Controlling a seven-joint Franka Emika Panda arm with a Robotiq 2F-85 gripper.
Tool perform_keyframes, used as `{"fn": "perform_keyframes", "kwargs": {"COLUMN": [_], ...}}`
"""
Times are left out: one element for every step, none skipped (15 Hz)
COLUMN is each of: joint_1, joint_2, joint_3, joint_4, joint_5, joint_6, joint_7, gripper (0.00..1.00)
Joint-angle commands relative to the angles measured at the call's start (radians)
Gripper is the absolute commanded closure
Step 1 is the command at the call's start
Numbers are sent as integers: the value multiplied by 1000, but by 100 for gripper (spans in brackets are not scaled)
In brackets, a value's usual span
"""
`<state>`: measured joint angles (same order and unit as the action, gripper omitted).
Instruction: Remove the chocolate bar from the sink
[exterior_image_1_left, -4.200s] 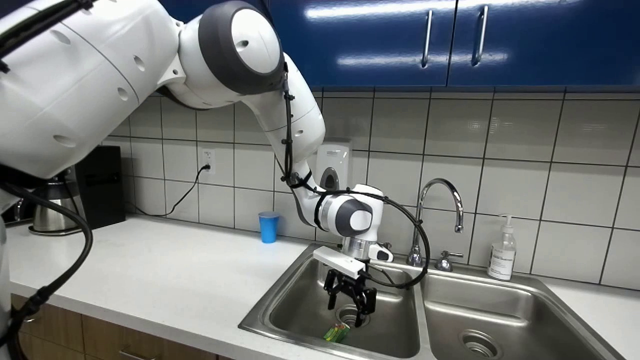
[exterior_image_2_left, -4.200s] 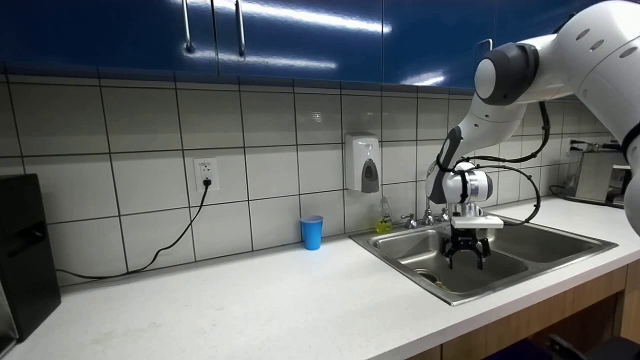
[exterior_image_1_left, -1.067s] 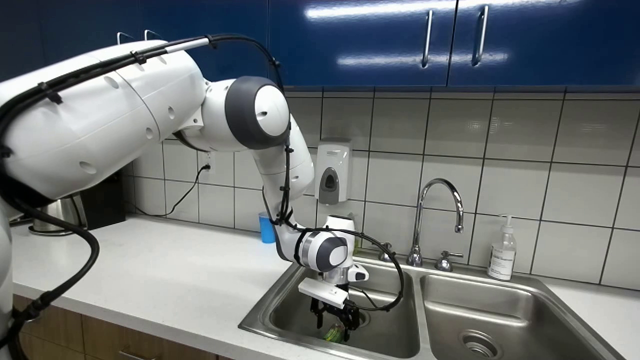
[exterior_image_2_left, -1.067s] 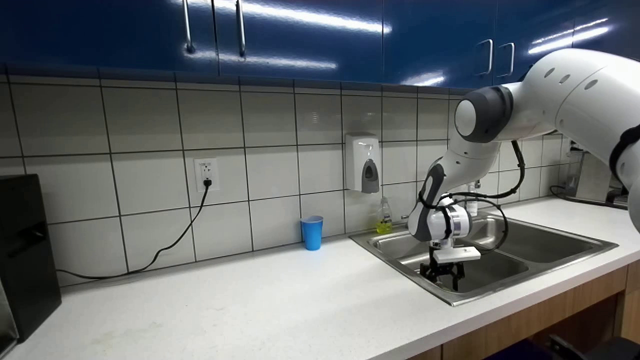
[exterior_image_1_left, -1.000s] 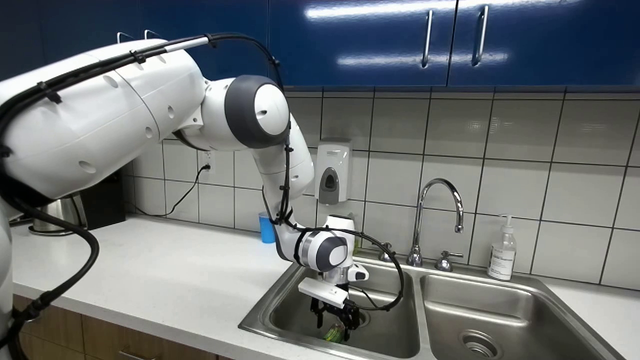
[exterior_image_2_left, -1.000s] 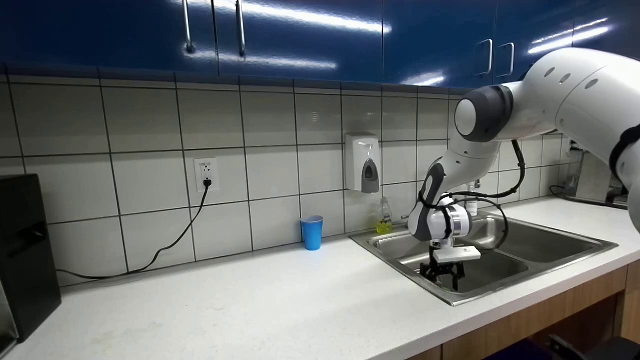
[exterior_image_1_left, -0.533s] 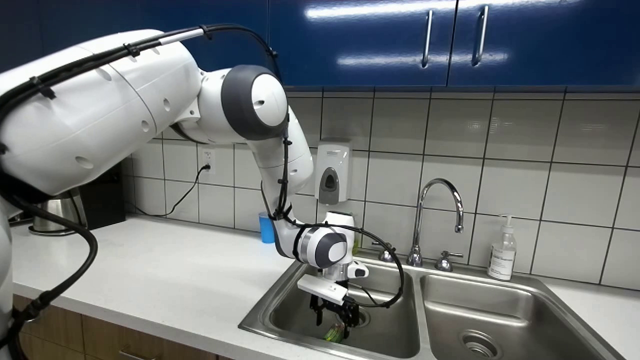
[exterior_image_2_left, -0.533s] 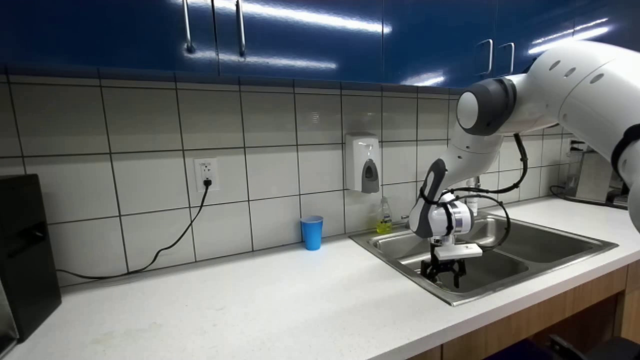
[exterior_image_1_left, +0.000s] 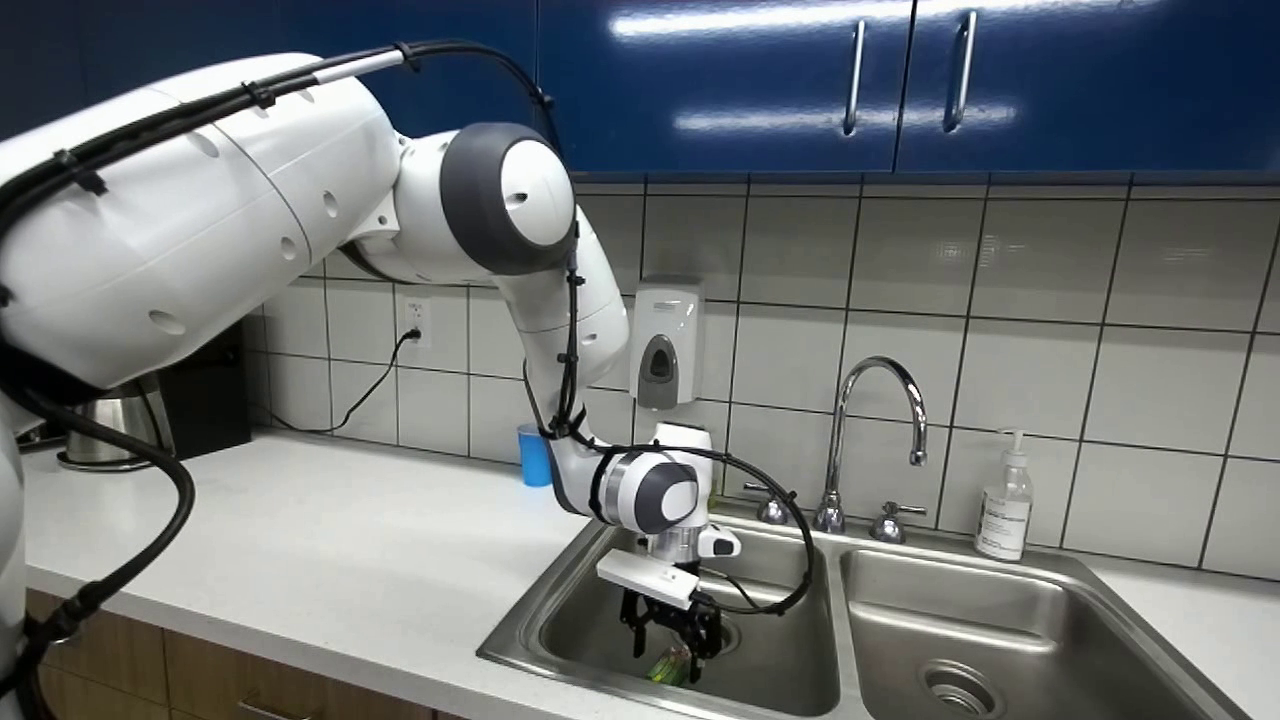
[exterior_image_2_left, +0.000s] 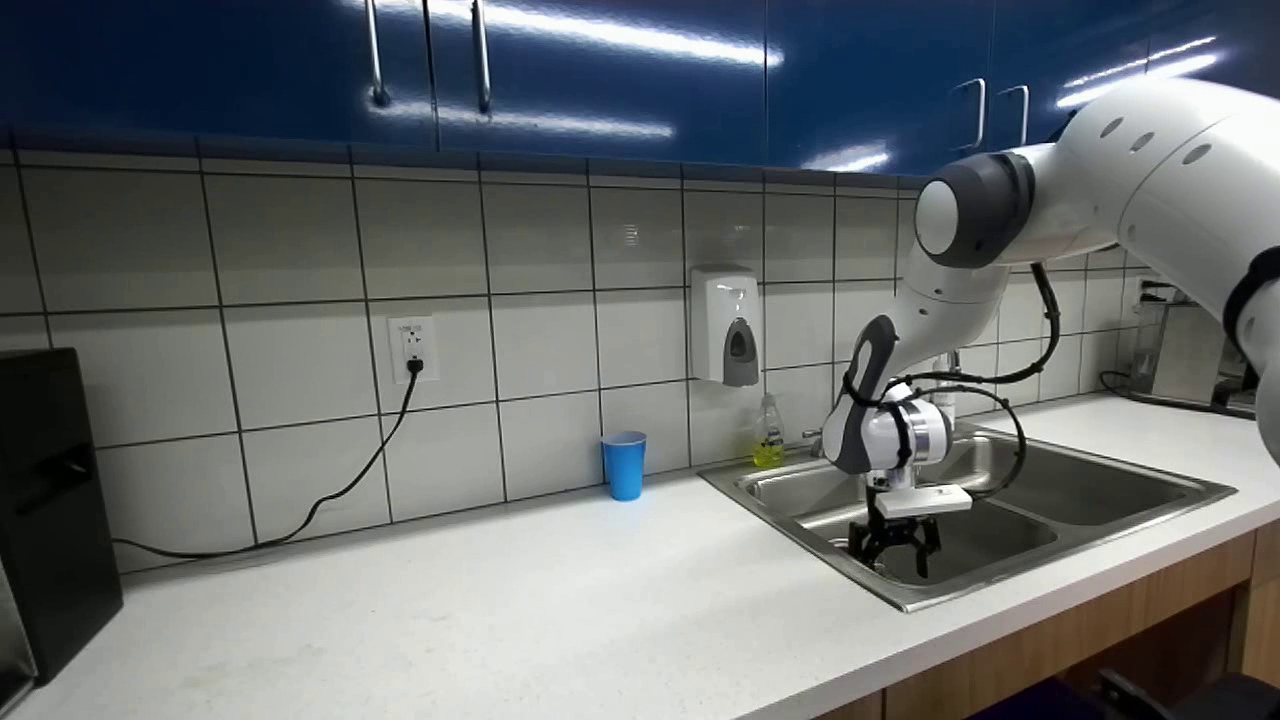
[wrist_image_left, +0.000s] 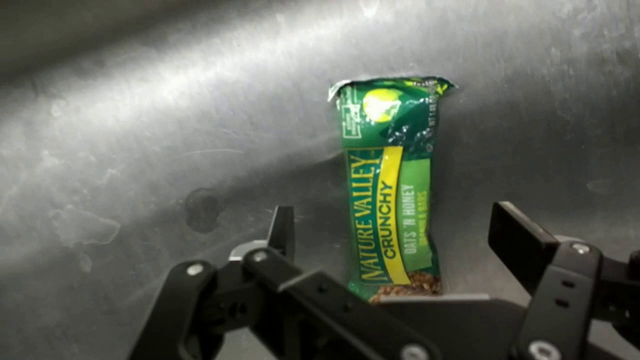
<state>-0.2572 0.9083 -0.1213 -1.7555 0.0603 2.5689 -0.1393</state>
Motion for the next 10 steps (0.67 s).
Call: {"fn": "perform_keyframes", "kwargs": {"joint_1": [11,11,11,12,12,12,10,10,10,10], "joint_2": [-31,-31,-29,-29,-28,-24,-22,-20,-19,-18], "joint_3": [-16,-17,-18,-20,-20,-21,-19,-19,-19,-18], "joint_4": [-20,-19,-18,-17,-16,-11,-8,-7,-5,-4], "joint_5": [-33,-34,-35,-36,-36,-36,-34,-32,-32,-31], "joint_6": [-33,-31,-29,-29,-30,-33,-36,-36,-37,-37], "joint_7": [18,18,20,21,23,23,24,26,27,27], "gripper": [0,0,0,0,0,0,25,26,33,42]}}
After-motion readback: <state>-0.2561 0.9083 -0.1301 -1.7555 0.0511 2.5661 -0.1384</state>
